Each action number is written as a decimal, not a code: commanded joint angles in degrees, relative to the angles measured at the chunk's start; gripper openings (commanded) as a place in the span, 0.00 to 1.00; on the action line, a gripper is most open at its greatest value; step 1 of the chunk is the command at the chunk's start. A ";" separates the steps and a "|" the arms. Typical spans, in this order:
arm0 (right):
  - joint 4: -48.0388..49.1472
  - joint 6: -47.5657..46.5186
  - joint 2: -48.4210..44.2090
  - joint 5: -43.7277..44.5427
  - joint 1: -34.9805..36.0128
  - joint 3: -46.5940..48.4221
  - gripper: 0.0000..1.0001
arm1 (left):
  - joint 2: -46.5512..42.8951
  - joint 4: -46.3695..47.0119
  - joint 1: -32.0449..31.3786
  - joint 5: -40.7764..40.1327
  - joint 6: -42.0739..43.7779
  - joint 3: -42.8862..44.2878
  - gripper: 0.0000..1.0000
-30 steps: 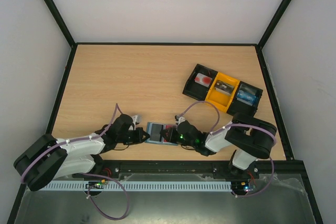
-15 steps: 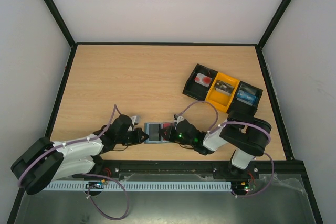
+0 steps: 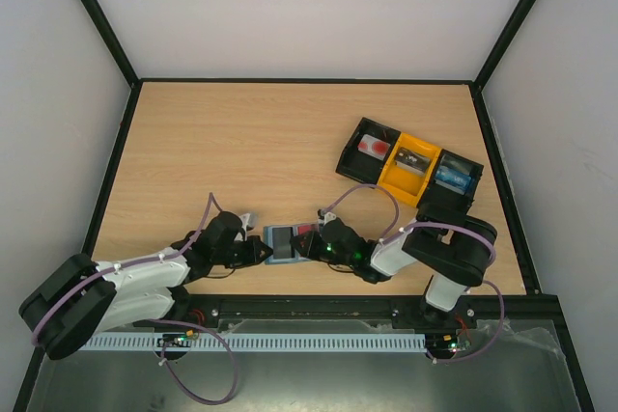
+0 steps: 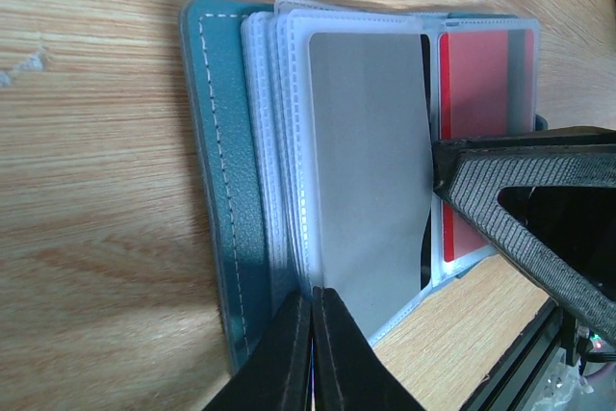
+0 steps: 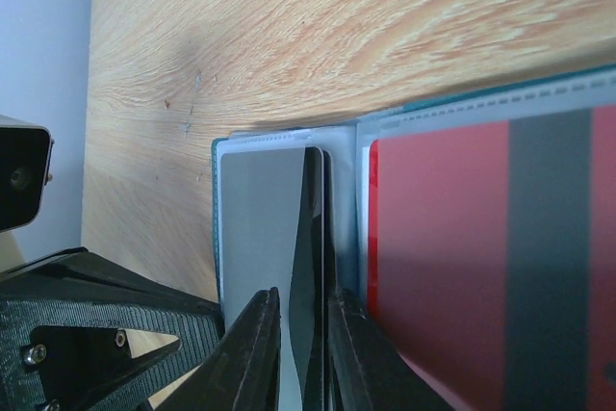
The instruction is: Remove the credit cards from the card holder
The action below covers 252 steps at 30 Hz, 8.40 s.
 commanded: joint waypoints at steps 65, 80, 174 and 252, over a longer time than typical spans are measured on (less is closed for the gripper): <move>0.86 0.88 2.09 -1.47 0.29 -0.54 0.15 | 1.92 2.46 1.39 -4.35 1.01 0.03 0.03; 0.76 0.51 3.26 -2.13 0.30 0.45 0.12 | 1.75 2.91 1.39 -5.18 0.19 -1.59 0.03; 14.28 8.17 -0.78 -0.76 -0.39 -8.20 0.13 | 14.13 12.25 0.43 1.37 -0.78 0.58 0.03; -19.22 -73.54 -41.70 38.99 8.28 1.64 0.02 | -1.51 -19.32 6.22 13.80 0.96 35.85 0.78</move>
